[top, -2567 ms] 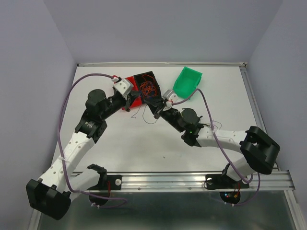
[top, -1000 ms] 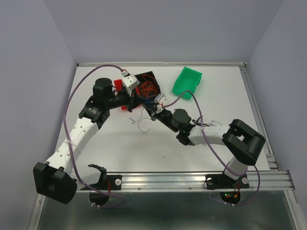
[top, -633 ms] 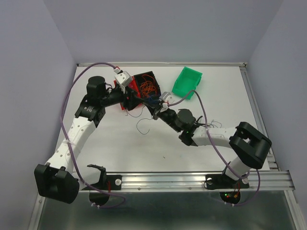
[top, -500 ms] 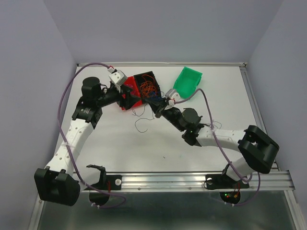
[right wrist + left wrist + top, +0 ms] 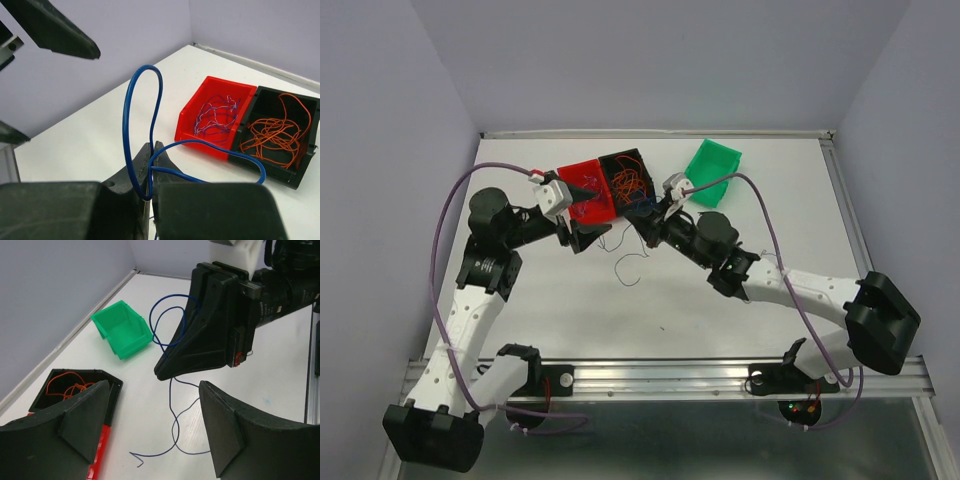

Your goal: Untangle the cables

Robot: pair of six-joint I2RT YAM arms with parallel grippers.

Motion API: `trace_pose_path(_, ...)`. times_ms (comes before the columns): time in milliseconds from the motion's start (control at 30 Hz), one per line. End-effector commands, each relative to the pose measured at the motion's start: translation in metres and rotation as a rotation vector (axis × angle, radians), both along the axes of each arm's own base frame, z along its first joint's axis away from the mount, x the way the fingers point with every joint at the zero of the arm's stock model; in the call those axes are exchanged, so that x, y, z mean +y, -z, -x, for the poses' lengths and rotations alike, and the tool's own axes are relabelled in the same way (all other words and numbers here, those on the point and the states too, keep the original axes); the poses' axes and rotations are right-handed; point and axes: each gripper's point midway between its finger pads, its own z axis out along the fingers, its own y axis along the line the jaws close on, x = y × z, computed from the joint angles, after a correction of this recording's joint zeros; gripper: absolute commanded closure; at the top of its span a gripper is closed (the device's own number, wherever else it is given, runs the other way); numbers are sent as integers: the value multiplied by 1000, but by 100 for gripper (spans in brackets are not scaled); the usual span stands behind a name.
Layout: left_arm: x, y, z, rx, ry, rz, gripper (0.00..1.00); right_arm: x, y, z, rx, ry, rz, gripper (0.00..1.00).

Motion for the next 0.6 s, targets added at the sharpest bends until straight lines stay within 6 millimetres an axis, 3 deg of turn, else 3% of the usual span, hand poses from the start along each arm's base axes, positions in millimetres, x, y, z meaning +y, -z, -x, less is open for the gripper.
trace_pose_path(0, -12, -2, 19, -99, 119, -6, 16, -1, -50, 9, -11, -46, -113, 99)
trace_pose_path(200, -22, 10, 12, -181, 88, -1, 16, 6, -62, 17, 41, -99, -180, 99)
trace_pose_path(267, -30, 14, 18, -222, 104, -8, 15, 8, -63, 18, 68, -107, -194, 99)
trace_pose_path(400, -29, 3, 22, -429, 53, -48, 11, 12, -62, 17, 111, -117, -190, 99)
trace_pose_path(533, -19, -14, 43, -701, 45, -88, 11, 21, -58, 20, 169, -159, -175, 99)
trace_pose_path(567, -18, -9, 44, -730, 44, -105, 10, 23, -59, 23, 181, -172, -177, 100)
